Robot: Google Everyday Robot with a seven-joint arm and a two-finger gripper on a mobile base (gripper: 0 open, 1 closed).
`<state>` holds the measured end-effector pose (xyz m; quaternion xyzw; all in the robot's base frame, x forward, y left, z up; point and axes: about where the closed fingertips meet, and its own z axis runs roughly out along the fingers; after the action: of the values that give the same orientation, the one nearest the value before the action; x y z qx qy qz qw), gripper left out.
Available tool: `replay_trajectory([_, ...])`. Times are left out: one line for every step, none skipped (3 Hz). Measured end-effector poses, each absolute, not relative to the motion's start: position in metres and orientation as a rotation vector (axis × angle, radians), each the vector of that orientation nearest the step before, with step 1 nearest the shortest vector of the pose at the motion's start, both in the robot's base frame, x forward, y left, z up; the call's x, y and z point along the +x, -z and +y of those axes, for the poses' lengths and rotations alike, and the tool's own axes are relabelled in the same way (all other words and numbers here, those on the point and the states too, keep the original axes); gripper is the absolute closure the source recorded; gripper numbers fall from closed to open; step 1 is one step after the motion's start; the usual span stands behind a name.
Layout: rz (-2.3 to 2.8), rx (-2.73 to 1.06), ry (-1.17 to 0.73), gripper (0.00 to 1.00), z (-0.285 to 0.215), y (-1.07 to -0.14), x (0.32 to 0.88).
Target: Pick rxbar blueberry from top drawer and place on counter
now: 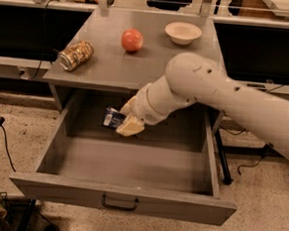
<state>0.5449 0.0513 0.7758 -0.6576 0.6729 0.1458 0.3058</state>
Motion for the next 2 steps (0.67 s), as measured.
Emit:
replay_trajectory([1.743,-1.785,-0.43,1.0,0.042,-0.811,0.566])
replay_trajectory([1.801,-1.752,-0.476,1.0,0.021,-0.835,0.602])
